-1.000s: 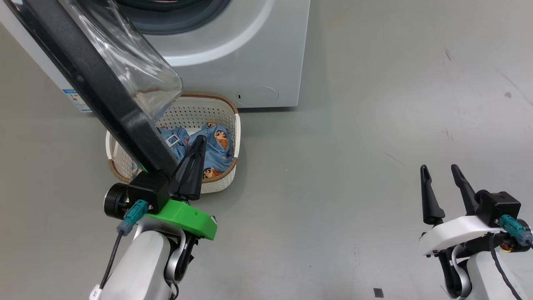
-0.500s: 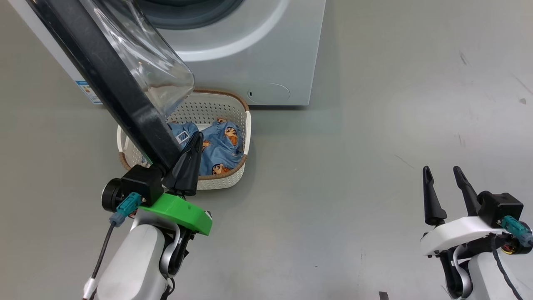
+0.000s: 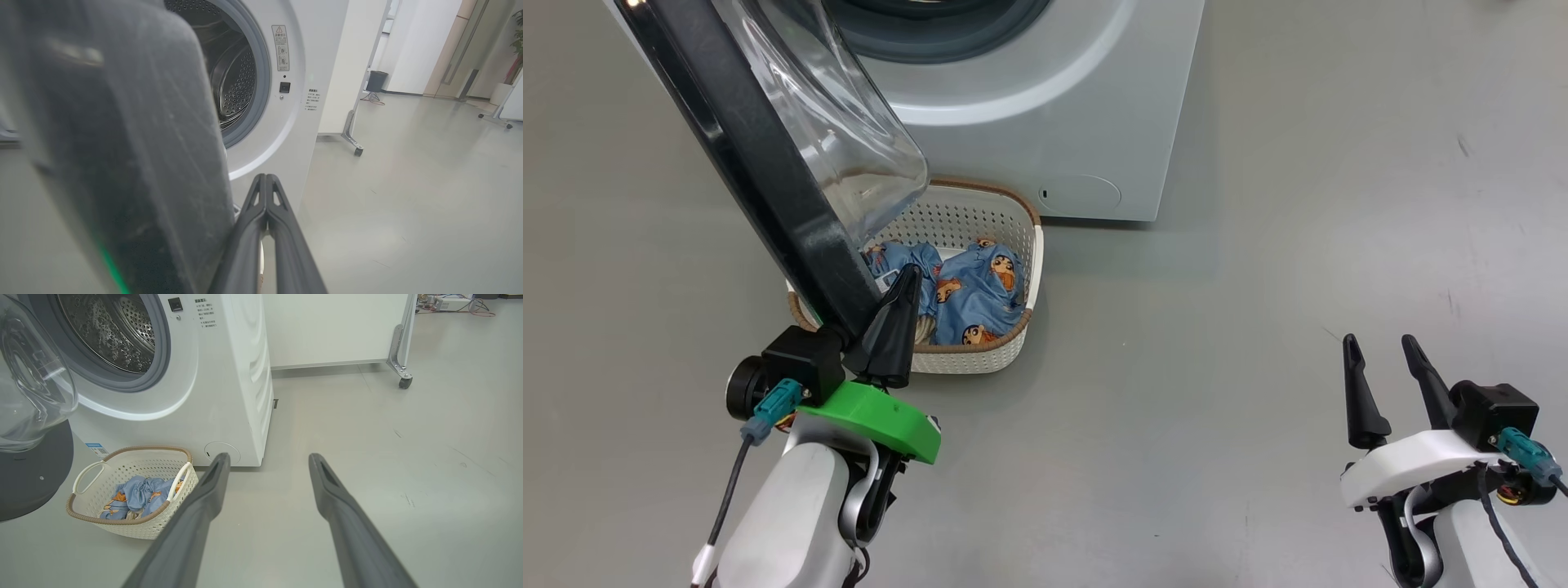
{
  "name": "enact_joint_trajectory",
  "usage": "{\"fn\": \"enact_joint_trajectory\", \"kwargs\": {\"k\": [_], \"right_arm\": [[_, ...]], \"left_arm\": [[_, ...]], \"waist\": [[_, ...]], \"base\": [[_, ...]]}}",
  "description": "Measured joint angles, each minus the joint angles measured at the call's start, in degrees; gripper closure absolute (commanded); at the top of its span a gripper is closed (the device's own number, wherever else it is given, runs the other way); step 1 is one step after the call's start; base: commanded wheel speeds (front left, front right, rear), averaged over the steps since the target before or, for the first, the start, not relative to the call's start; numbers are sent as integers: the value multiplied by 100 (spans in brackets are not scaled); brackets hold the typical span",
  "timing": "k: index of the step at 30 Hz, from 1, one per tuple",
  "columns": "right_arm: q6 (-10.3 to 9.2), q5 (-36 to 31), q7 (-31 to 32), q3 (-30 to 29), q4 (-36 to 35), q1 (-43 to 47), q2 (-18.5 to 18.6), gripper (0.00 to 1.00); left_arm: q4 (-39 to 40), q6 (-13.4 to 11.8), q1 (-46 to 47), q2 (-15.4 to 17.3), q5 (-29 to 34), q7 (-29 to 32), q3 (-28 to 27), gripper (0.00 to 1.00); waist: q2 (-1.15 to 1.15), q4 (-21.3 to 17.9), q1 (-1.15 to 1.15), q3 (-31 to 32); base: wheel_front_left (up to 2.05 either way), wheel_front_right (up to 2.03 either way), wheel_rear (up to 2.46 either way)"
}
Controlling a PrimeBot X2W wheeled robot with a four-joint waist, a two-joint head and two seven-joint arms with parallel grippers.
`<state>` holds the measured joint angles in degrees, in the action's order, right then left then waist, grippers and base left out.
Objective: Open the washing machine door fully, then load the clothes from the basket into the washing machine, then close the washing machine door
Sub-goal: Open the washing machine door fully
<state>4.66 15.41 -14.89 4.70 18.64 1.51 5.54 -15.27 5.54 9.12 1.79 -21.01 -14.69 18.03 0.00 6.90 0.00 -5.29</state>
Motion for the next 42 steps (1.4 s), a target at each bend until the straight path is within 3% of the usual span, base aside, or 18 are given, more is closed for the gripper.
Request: {"fn": "enact_joint_trajectory", "kwargs": {"k": [30,42], "right_arm": [[82,0,0,-204,56,19,-64,0],[130,-51,0,-166,123,34,-135,0]], "left_arm": [[146,-533,-453,-27,118,0,-400,100],[281,-768,-473,40,20,0,-1131,100]], "waist": [[0,801,0,58],[0,1159,0,204]], "base": [[0,0,0],[0,0,0]]}}
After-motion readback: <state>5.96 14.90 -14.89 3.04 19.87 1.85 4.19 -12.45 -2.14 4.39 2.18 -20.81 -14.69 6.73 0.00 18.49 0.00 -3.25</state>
